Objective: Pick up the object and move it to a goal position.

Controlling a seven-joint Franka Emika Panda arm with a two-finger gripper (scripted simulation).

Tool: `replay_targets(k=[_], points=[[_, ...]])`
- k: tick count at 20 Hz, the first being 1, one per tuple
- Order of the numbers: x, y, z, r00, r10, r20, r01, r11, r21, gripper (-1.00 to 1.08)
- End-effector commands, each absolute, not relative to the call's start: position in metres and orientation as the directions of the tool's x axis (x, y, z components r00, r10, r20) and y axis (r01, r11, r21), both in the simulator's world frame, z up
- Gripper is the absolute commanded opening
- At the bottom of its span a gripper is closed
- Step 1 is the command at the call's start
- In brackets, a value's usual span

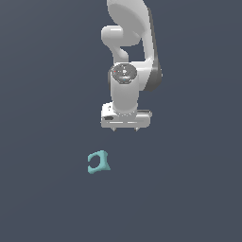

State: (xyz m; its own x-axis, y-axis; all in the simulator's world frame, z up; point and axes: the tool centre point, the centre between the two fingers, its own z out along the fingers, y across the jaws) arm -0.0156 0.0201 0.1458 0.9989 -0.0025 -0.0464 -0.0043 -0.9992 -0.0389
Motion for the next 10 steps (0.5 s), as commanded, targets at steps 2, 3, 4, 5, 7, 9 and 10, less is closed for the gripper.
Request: replay_targets(k=[2,3,4,5,7,9,10], points=[[-0.016,0.020,0.146,0.999,-0.002,-0.046,-0.004,-0.999,-0.039,1.00],[-0.016,0.021,0.147,0.999,0.000,-0.046,-0.002,-0.999,-0.040,1.00],[-0.016,0.022,0.149,0.999,0.003,-0.046,0.001,-0.999,-0.041,1.00],[-0.016,0.023,0.151,0.999,0.007,-0.046,0.005,-0.999,-0.042,1.00],[-0.017,0.025,0.155,0.999,0.015,-0.046,0.013,-0.999,-0.046,1.00],[-0.017,0.027,0.157,0.999,0.019,-0.045,0.017,-0.999,-0.047,1.00],[-0.017,0.027,0.158,0.999,0.019,-0.045,0.017,-0.999,-0.047,1.00]])
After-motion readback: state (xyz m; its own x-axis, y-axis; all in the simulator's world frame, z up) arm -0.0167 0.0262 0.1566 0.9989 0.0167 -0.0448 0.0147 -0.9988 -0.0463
